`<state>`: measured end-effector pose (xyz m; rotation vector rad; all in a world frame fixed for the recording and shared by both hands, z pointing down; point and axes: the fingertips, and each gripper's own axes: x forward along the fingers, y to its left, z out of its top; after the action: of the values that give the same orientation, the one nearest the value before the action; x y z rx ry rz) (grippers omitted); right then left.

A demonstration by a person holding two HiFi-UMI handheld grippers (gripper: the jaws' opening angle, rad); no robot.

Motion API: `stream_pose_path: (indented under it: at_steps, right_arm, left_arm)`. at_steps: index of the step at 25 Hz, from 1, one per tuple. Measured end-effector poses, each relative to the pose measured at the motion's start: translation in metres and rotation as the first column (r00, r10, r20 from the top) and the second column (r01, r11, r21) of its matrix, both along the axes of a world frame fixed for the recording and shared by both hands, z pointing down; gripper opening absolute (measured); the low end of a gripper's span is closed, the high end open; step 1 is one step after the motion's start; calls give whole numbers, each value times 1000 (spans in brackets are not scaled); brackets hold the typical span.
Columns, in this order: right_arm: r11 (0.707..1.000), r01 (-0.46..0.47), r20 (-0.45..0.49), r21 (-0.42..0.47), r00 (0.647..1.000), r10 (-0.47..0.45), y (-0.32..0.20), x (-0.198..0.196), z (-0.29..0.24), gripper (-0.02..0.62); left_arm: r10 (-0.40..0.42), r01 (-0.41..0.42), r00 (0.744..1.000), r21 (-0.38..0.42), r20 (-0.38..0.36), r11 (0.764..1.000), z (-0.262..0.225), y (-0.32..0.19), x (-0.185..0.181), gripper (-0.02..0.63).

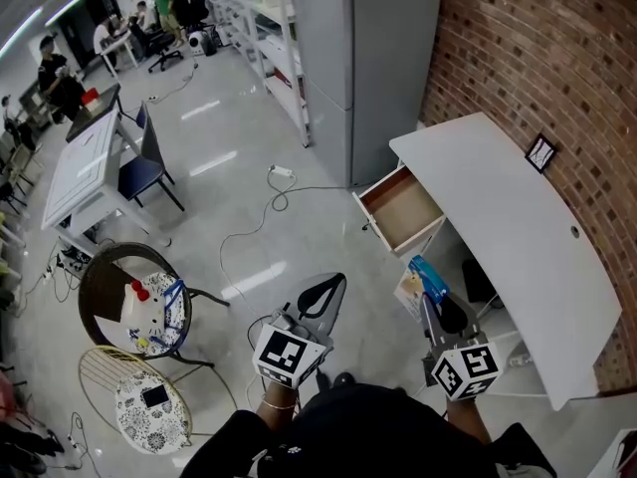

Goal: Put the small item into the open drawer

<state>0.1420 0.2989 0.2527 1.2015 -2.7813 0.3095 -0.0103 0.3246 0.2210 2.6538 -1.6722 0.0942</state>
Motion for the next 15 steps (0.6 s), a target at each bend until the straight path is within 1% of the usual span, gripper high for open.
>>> stream_pose_path:
  at_steps: [6, 10, 15]
  right_arm:
    - [999, -35, 7, 12, 999, 35, 2, -6, -2, 103]
    - [999, -39, 8, 20, 999, 39, 5, -7, -4, 103]
    - [999, -48, 15, 12, 999, 48, 8, -4, -1, 103]
  left_arm:
    - [-1, 1, 1000, 7, 1, 1000, 0, 2, -16, -9]
    - [-1, 1, 1000, 14, -10, 1000, 0, 6, -18, -9]
    - [18, -18, 1000, 0, -19, 1000, 9, 7, -14, -9]
